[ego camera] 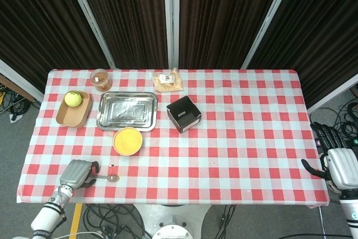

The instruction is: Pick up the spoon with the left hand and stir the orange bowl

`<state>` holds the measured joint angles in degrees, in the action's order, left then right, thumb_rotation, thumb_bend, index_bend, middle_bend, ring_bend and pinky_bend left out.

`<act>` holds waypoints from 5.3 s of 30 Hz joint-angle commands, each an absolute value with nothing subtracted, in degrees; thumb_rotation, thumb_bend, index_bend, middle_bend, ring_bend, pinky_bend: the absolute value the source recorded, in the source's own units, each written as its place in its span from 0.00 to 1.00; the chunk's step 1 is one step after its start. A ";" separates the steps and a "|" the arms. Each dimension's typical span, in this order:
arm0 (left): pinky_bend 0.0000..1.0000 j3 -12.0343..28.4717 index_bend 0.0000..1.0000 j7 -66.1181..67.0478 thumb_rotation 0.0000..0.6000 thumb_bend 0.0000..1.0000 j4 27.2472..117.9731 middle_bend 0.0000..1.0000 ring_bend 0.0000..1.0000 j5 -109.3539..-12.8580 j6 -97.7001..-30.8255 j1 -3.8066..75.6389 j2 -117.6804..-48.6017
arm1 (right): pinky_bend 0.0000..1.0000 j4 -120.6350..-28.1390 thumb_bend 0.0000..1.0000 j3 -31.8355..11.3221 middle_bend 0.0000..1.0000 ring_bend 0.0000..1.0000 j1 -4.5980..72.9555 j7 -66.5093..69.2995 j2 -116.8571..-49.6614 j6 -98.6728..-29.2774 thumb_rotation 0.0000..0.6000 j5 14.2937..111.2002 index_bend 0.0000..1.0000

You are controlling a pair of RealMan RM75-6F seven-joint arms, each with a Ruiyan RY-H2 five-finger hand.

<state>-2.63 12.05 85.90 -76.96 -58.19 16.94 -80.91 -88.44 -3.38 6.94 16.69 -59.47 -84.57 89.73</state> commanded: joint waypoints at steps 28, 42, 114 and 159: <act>0.98 2.52 0.65 14.16 1.00 0.45 90.53 0.94 0.90 -77.53 -63.14 20.22 -76.16 | 0.00 -87.44 0.20 -3.32 0.06 0.00 6.67 18.03 -59.40 -85.51 1.00 90.22 0.00; 0.98 10.15 0.65 24.78 1.00 0.45 88.50 0.94 0.90 -66.72 -54.88 31.88 -79.87 | 0.00 -87.42 0.20 -3.47 0.06 0.00 6.46 18.30 -58.81 -86.32 1.00 90.35 0.00; 0.98 4.92 0.58 29.64 1.00 0.34 84.58 0.93 0.90 -55.32 -51.69 39.57 -82.20 | 0.00 -86.20 0.20 -3.46 0.07 0.00 5.22 19.73 -59.21 -86.91 1.00 89.33 0.00; 0.99 0.81 0.69 58.09 1.00 0.42 81.59 0.95 0.92 -67.01 -71.22 41.24 -89.04 | 0.00 -86.04 0.20 -3.24 0.07 0.00 4.62 20.11 -59.27 -87.65 1.00 89.86 0.00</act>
<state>1.34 56.80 82.47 -66.11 -70.52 41.35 -88.04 -86.04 -3.24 4.62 20.11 -59.27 -87.65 89.86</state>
